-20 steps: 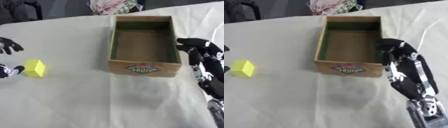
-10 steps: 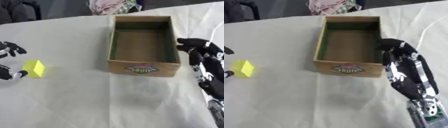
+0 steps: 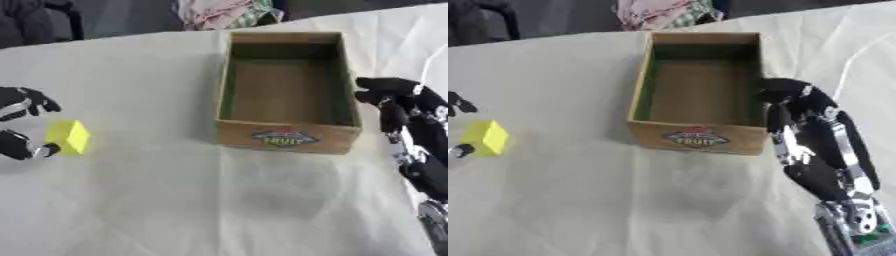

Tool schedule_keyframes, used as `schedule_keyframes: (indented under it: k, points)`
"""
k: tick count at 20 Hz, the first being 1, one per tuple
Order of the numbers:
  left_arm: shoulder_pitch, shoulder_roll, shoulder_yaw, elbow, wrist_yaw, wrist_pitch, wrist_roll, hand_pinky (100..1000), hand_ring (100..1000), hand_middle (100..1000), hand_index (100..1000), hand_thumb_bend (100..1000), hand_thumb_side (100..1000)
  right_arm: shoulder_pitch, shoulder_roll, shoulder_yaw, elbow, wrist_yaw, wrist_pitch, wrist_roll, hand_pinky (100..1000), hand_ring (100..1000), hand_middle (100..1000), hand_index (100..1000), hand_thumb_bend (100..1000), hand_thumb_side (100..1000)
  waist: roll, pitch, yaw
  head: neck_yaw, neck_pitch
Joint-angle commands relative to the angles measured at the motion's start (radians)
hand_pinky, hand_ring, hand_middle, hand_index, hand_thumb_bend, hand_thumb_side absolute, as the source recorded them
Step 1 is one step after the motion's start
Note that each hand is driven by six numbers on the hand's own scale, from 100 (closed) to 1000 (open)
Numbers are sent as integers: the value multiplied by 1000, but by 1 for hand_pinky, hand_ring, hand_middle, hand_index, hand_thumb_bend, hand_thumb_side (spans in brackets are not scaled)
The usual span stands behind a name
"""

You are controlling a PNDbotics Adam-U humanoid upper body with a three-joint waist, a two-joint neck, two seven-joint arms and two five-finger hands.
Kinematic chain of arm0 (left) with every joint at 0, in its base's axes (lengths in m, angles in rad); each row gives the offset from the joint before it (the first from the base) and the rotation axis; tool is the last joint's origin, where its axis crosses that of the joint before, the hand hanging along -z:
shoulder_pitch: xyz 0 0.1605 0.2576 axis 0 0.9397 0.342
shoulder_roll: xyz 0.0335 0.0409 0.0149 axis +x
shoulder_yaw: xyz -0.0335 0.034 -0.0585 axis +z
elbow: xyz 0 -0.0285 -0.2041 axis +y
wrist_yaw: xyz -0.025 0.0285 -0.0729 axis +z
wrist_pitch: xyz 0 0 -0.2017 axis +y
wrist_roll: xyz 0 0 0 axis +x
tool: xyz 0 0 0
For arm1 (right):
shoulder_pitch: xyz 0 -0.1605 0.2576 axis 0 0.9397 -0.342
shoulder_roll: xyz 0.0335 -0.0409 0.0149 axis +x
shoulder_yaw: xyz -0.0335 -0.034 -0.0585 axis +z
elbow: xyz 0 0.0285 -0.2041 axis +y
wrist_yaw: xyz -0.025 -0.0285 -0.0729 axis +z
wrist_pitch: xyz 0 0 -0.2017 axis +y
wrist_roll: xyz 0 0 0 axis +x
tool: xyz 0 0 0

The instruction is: Pick up objects on the table and place them in the box.

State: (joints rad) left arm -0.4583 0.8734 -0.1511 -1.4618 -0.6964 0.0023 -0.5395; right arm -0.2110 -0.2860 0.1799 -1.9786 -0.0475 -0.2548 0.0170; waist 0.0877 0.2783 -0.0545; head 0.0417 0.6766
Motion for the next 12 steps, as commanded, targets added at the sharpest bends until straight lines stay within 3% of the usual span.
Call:
schedule_keyframes:
  k: [1,7,12]
  points:
    - [-25,7,2,21,-19,-8,21,756,760,772,862,409,299,-8,-1,1,-21,3,0,0,833,857,597,776,100,470,-4,-15,0,4,-4]
    - [-44,-32,-8,67,-48,-23,49,744,744,755,850,390,290,-9,4,2,-21,3,1,2,834,857,597,776,100,470,-8,-12,-3,9,-6]
    - [-52,-52,-12,86,-61,-30,55,707,660,673,798,319,254,-10,7,2,-21,3,2,3,834,857,597,776,100,470,-9,-10,-4,9,-6]
